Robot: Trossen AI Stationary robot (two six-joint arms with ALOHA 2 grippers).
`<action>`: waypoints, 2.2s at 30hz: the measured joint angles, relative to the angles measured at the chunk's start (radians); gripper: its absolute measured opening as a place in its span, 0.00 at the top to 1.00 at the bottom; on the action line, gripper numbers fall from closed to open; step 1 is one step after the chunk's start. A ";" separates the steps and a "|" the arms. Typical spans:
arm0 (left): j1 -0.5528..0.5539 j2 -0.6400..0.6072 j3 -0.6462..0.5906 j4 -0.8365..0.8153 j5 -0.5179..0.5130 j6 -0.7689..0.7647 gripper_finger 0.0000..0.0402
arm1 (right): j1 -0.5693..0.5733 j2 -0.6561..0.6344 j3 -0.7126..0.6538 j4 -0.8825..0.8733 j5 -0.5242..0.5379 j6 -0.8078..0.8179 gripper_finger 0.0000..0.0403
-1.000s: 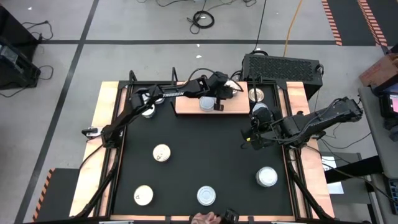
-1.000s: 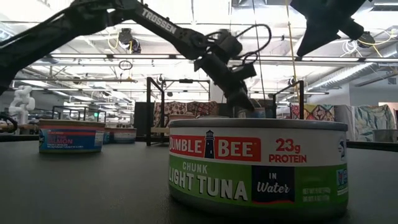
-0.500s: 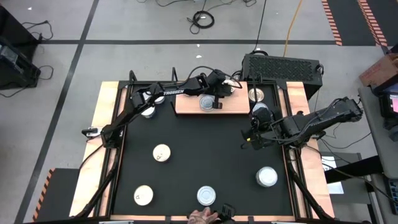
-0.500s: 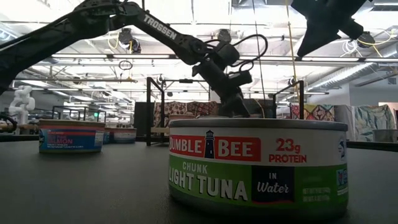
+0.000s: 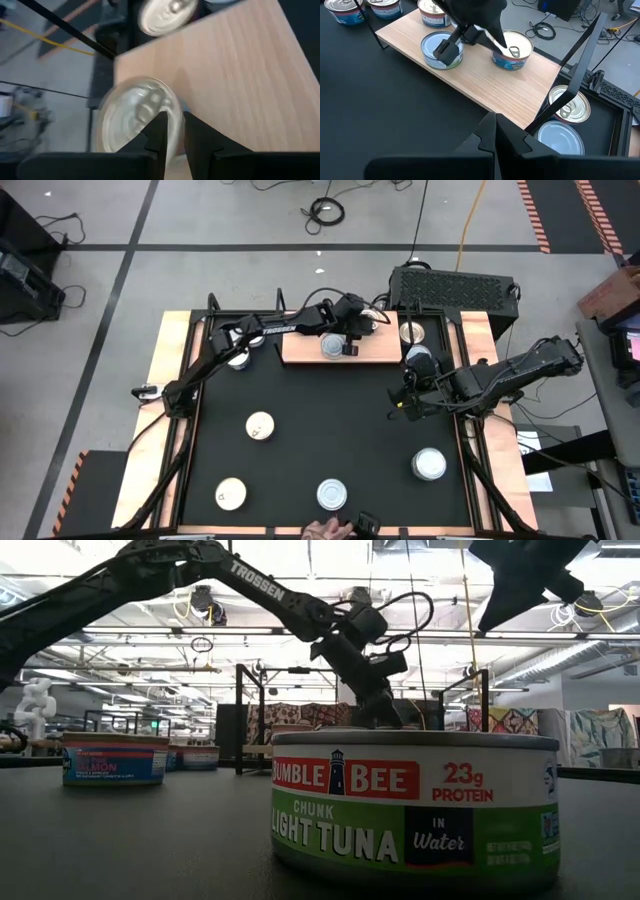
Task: Stack canned seafood by type on shelf
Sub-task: Put the center blue tuna can on the shelf, then stack the bottom left blue tuna can on top of the blue tuna can on the shelf
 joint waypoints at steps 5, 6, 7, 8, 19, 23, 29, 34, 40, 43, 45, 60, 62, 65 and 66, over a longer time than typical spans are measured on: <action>-0.033 -0.075 0.000 -0.084 -0.039 -0.023 0.84 | 0.000 0.000 0.000 0.002 0.001 0.000 1.00; -0.040 -0.094 0.000 -0.118 -0.037 -0.023 0.84 | 0.000 0.000 -0.001 0.004 0.000 0.000 1.00; -0.046 -0.118 0.000 -0.140 -0.030 -0.023 0.84 | 0.000 0.000 -0.001 0.004 0.001 0.000 1.00; -0.053 -0.145 0.000 -0.180 -0.020 -0.024 0.84 | 0.000 0.000 -0.001 0.005 0.001 0.000 1.00; -0.126 -0.535 0.000 -0.824 0.088 -0.290 0.84 | 0.016 0.017 -0.001 0.153 -0.018 -0.106 1.00; -0.184 -0.689 -0.082 -0.941 0.105 -0.414 0.84 | 0.043 0.082 -0.002 0.326 -0.022 -0.220 1.00; -0.266 -0.989 -0.432 -0.821 0.097 -0.665 0.84 | 0.101 0.247 -0.001 0.551 -0.030 -0.366 1.00; -0.318 -1.208 -0.778 -0.674 -0.039 -0.890 0.84 | 0.103 0.344 -0.002 0.625 -0.047 -0.425 1.00; -0.327 -1.339 -1.089 -0.583 -0.080 -1.134 0.84 | 0.080 0.354 -0.002 0.613 -0.161 -0.429 1.00; -0.327 -1.344 -1.185 -0.576 0.020 -1.213 0.84 | 0.090 0.354 -0.002 0.614 -0.184 -0.454 1.00; -0.328 -1.338 -1.231 -0.561 0.086 -1.227 0.84 | 0.097 0.354 -0.002 0.622 -0.184 -0.477 1.00; -0.366 -1.296 -1.300 -0.401 0.175 -1.044 0.84 | 0.103 0.354 -0.002 0.720 -0.184 -0.548 1.00; -0.367 -1.258 -1.300 -0.413 0.204 -1.043 0.82 | 0.103 0.354 -0.002 0.717 -0.184 -0.556 1.00; -0.366 -1.195 -1.301 -0.415 0.210 -1.023 0.75 | 0.103 0.354 -0.002 0.710 -0.183 -0.558 1.00; -0.366 -1.179 -1.300 -0.414 0.210 -1.011 0.73 | 0.102 0.354 -0.001 0.709 -0.183 -0.558 1.00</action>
